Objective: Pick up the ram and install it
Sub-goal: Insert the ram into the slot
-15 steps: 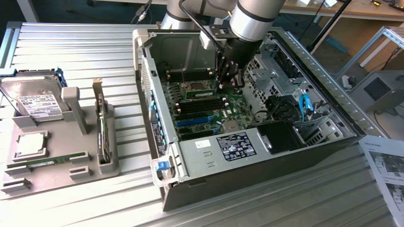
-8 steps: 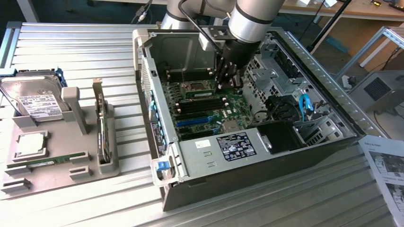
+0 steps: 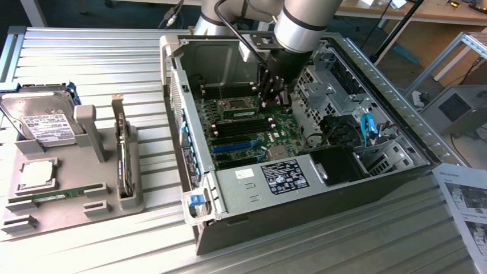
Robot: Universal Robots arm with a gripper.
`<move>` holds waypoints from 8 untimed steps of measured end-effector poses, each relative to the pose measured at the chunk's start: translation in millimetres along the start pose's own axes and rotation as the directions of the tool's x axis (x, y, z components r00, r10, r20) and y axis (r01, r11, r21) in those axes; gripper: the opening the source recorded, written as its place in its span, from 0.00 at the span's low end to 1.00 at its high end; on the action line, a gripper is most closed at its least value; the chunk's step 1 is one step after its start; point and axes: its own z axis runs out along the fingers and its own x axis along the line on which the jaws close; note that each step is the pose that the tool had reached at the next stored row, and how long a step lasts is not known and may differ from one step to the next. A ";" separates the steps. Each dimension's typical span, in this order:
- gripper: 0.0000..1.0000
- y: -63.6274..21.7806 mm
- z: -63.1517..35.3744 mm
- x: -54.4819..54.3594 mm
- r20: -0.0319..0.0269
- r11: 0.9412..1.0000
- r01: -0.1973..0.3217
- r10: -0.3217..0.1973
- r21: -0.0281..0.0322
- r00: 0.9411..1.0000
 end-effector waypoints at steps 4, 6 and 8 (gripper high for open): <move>0.12 0.0 0.0 -0.4 -0.027 1.000 -0.001 0.001 0.001 1.000; 0.12 0.0 0.1 -0.8 -0.040 1.000 -0.001 0.001 0.001 0.999; 0.12 0.0 0.1 -0.8 -0.040 1.000 -0.001 0.001 0.001 0.999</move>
